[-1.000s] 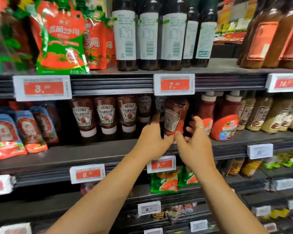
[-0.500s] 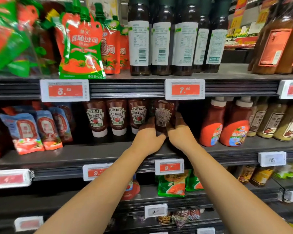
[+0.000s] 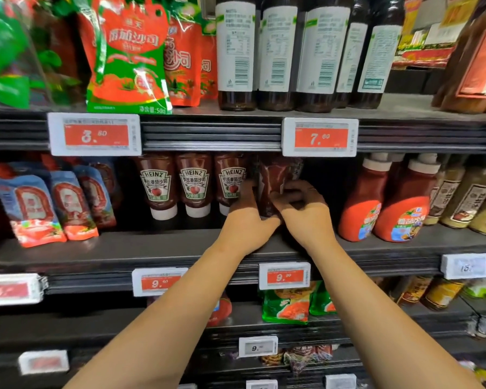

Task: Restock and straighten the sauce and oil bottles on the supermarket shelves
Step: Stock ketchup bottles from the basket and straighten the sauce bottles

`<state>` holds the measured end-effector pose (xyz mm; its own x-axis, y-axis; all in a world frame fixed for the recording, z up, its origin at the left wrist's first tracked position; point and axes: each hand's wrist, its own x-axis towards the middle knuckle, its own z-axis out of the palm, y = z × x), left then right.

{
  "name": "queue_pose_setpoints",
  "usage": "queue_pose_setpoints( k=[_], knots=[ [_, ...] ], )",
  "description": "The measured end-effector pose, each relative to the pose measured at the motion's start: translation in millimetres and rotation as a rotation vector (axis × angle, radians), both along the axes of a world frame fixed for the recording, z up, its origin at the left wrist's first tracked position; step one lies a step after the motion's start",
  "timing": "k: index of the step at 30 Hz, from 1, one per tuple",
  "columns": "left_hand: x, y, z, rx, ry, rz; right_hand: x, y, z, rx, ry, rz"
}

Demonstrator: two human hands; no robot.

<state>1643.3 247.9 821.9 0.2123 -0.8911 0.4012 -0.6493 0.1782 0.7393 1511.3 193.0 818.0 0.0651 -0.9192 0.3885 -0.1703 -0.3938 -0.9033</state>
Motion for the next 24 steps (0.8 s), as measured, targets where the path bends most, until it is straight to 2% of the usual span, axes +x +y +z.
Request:
queue_pose_setpoints(
  k=[5, 8, 13, 16, 20, 24],
  knots=[
    [2.5, -1.8, 0.8, -0.019, 0.003, 0.002, -1.0, -1.8, -0.6, 0.013, -0.078, 0.132],
    [4.2, -2.0, 0.9, -0.022, -0.047, 0.001, -1.0, -3.9, -3.4, 0.049, -0.015, 0.155],
    [6.1, -1.7, 3.1, 0.007, -0.005, 0.0, 0.8, -5.6, -6.5, -0.024, 0.065, 0.086],
    [4.5, 2.5, 5.0, 0.001, -0.04, 0.018, 2.1, -6.6, -6.4, -0.034, 0.099, 0.051],
    [12.3, 18.9, 7.4, -0.066, 0.024, 0.141, 4.1, -6.5, -4.2, -0.088, 0.17, -0.034],
    [47.5, 45.9, 14.7, -0.087, -0.048, 0.275, 9.1, -6.4, -1.0, -0.128, 0.253, -0.099]
  ],
)
